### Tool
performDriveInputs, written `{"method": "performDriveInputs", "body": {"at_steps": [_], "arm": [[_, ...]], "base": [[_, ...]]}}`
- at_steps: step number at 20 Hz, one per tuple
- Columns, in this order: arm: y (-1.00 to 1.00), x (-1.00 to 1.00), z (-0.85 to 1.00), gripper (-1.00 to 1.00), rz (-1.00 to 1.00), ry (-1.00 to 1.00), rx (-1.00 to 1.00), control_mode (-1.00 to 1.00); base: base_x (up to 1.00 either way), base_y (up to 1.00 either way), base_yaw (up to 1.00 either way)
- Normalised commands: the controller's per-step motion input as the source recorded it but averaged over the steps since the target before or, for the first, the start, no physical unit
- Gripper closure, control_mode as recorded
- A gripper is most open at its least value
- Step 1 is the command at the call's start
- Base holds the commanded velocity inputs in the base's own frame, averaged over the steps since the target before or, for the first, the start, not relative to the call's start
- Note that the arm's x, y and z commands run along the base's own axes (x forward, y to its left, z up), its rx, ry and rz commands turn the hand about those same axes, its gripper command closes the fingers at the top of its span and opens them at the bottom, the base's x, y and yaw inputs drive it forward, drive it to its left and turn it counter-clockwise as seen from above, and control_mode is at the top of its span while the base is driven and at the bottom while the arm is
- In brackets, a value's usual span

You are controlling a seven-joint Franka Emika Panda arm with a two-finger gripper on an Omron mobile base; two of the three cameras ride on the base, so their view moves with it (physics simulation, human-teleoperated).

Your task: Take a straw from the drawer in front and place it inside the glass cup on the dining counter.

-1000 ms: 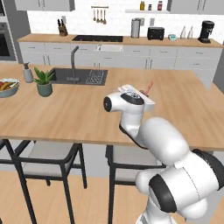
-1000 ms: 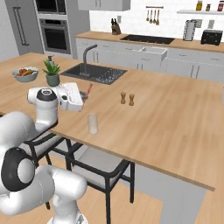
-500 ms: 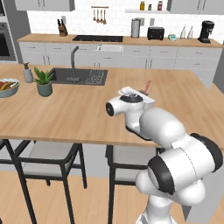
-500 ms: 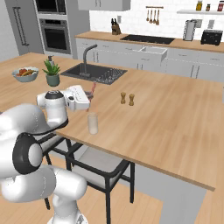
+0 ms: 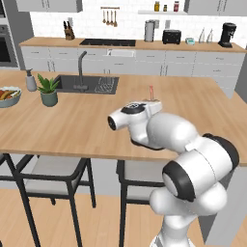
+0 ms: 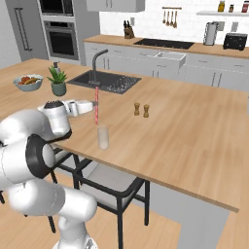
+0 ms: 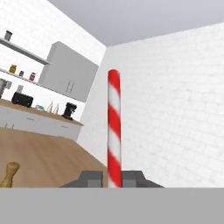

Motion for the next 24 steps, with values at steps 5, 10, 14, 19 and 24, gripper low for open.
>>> {"method": "performDriveInputs", "body": {"at_steps": [5, 10, 14, 19, 24], "arm": [[0.00, 0.19, -0.38, 1.00, 0.00, -0.07, -0.07, -1.00], [-0.01, 0.25, -0.41, 1.00, 0.00, -0.20, 0.00, -1.00], [0.00, 0.35, -0.01, 1.00, 0.00, -0.05, 0.00, -1.00], [0.00, 0.30, -0.01, 1.00, 0.00, 0.01, 0.00, -1.00], [0.00, 0.27, -0.15, 1.00, 0.00, 0.02, 0.00, -1.00]], "base": [[0.00, 0.00, 0.00], [0.00, 0.00, 0.00], [0.00, 0.00, 0.00], [0.00, 0.00, 0.00], [0.00, 0.00, 0.00]]}}
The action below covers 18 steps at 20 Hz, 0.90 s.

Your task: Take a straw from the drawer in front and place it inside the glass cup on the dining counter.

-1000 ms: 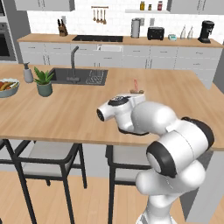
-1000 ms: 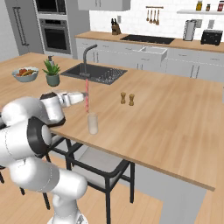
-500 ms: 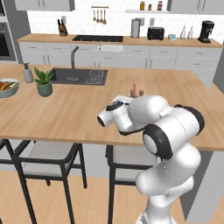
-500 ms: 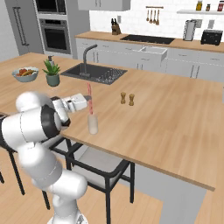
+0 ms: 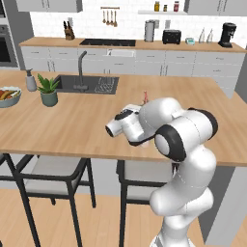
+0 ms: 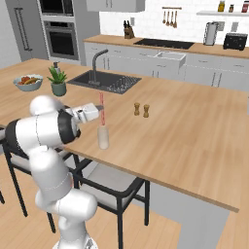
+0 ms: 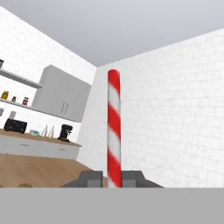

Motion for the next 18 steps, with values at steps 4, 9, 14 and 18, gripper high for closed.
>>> {"method": "performDriveInputs", "body": {"at_steps": [4, 9, 14, 18], "arm": [[0.00, 0.13, -0.26, 1.00, 0.00, 0.00, 0.00, -1.00], [0.09, 0.03, -0.22, 1.00, 0.00, 0.00, 0.00, -1.00], [0.00, 0.32, -0.15, 1.00, 0.00, 0.00, 0.00, -1.00], [0.00, 0.36, -0.05, 1.00, 0.00, 0.00, 0.00, -1.00]], "base": [[0.00, 0.00, 0.00], [0.00, 0.00, 0.00], [0.00, 0.00, 0.00], [0.00, 0.00, 0.00]]}}
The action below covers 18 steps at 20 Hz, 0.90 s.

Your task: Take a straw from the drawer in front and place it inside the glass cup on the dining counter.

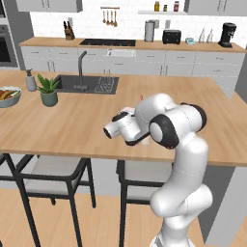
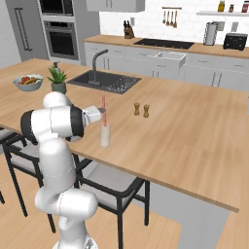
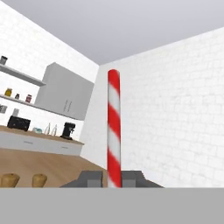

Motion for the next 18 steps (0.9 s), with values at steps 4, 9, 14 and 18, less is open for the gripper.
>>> {"method": "performDriveInputs", "body": {"at_steps": [4, 9, 14, 18], "arm": [[0.01, -0.30, -0.05, 1.00, 0.00, 0.02, 0.00, -1.00], [0.04, -0.46, -0.26, 1.00, 0.00, 0.07, 0.00, -1.00], [0.00, -0.04, -0.25, 1.00, 0.00, 0.00, 0.00, -1.00], [0.00, 0.06, -0.19, 1.00, 0.00, 0.00, 0.00, -1.00]], "base": [[0.00, 0.00, 0.00], [0.00, 0.00, 0.00], [0.00, 0.00, 0.00], [0.00, 0.00, 0.00]]}}
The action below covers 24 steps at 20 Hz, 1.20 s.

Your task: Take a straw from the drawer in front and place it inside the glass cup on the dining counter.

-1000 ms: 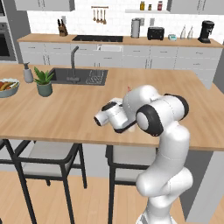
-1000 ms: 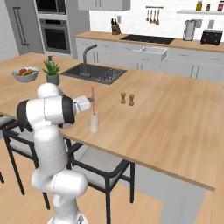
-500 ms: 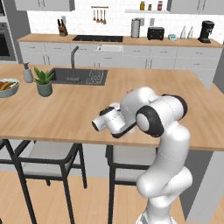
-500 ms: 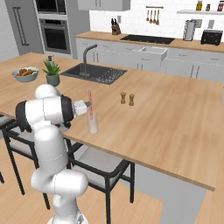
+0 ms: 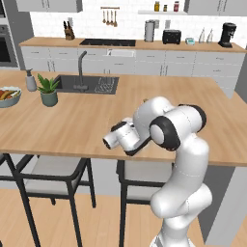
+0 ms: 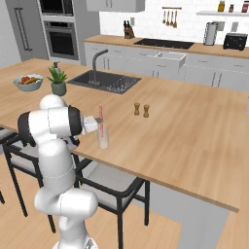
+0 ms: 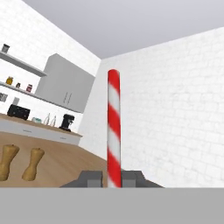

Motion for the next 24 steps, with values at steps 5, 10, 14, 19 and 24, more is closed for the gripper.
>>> {"method": "performDriveInputs", "body": {"at_steps": [5, 10, 14, 19, 24], "arm": [[0.01, 0.00, -0.03, -1.00, 0.00, -0.02, 0.00, -1.00], [0.00, 0.00, 0.03, -1.00, 0.00, -0.08, 0.00, -1.00], [0.03, 0.00, 0.14, -1.00, 0.00, -0.10, 0.00, -1.00], [0.04, 0.00, 0.15, -1.00, 0.00, -0.08, 0.01, -1.00], [0.15, 0.00, 0.38, -1.00, 0.00, -0.12, 0.04, -1.00]], "base": [[0.00, 0.00, 0.00], [0.00, 0.00, 0.00], [0.00, 0.00, 0.00], [0.00, 0.00, 0.00], [0.00, 0.00, 0.00]]}}
